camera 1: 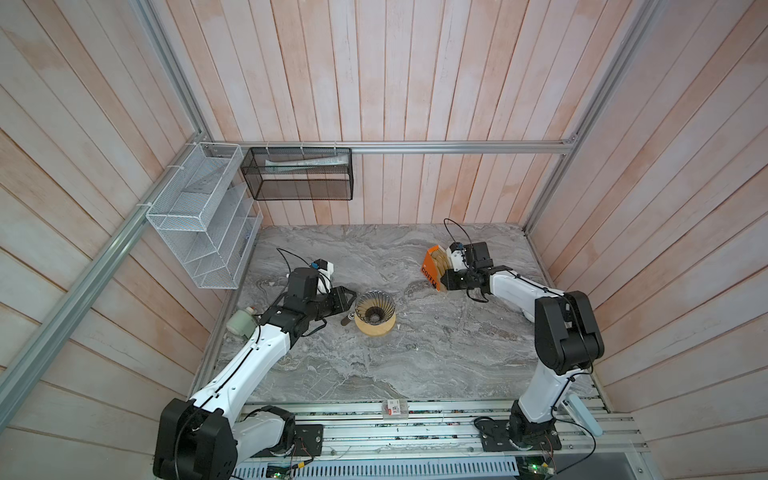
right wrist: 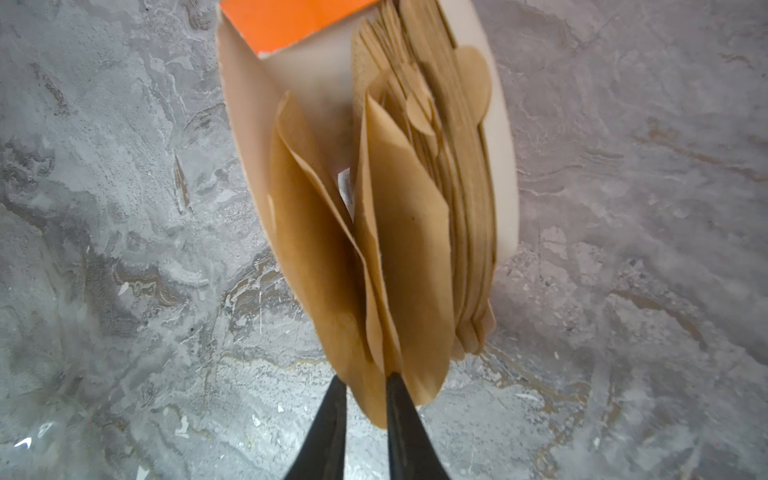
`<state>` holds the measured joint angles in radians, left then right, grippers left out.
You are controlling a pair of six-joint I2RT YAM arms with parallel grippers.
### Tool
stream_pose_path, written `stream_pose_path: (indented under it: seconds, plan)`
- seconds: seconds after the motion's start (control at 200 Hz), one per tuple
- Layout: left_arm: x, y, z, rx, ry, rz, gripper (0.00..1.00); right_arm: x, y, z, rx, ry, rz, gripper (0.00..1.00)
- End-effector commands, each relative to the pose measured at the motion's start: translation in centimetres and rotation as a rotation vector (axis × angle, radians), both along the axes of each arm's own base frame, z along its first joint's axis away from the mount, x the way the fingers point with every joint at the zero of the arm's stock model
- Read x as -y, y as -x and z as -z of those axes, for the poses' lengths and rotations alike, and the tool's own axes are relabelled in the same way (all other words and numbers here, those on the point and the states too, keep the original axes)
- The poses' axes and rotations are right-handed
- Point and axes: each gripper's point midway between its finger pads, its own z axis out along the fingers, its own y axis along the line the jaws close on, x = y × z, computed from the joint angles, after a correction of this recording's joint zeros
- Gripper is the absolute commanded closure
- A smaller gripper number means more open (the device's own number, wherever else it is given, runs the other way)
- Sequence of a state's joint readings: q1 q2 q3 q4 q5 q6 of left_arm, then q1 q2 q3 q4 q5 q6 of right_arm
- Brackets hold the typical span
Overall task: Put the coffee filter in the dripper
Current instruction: 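Lift the brown paper filter up out of the orange box with the right gripper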
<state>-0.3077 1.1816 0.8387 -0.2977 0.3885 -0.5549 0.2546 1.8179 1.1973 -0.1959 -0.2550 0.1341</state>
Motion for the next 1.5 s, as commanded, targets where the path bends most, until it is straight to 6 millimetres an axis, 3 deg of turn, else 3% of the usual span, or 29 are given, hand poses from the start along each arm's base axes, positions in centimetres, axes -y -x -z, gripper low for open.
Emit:
stream_pose_path:
  seconds: [0.0,0.295,0.65,0.99,1.496]
  plan:
    - [-0.1,0.2,-0.4,0.017,0.013,0.000,0.60,-0.5,-0.4,-2.3,0.039,-0.010,-0.012,0.79]
    - [-0.2,0.2,-0.3,0.016,0.010,-0.003,0.60,-0.7,-1.2,-1.5,0.025,0.002,-0.021,0.79]
    - [-0.2,0.2,-0.2,0.013,0.008,-0.003,0.60,-1.0,-0.6,-0.4,0.001,0.006,-0.028,0.79]
    - [-0.2,0.2,-0.3,0.015,0.009,-0.002,0.60,-1.1,-0.2,0.2,-0.012,0.020,-0.029,0.89]
    - [-0.2,0.2,-0.3,0.015,0.009,-0.002,0.60,-1.2,0.2,0.7,-0.020,0.056,-0.036,0.83]
